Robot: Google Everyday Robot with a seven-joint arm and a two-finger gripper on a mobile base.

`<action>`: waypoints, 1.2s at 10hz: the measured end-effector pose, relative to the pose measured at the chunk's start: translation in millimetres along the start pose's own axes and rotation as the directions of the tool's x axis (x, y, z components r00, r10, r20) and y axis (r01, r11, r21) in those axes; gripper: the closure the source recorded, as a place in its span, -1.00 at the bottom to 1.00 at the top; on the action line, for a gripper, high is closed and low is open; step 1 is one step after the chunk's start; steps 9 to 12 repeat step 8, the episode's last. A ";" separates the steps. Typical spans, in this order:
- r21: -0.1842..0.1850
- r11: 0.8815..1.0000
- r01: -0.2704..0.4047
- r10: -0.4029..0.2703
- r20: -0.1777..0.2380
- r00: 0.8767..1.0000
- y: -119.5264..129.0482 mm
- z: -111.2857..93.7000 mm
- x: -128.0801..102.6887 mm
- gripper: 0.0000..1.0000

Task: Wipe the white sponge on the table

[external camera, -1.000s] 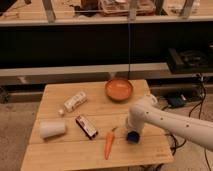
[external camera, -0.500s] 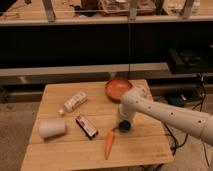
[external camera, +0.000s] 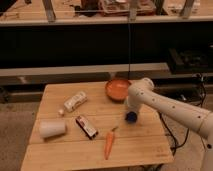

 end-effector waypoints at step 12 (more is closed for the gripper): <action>-0.060 0.987 -0.147 0.147 0.001 0.989 51.3 -28.8 -95.9 1.00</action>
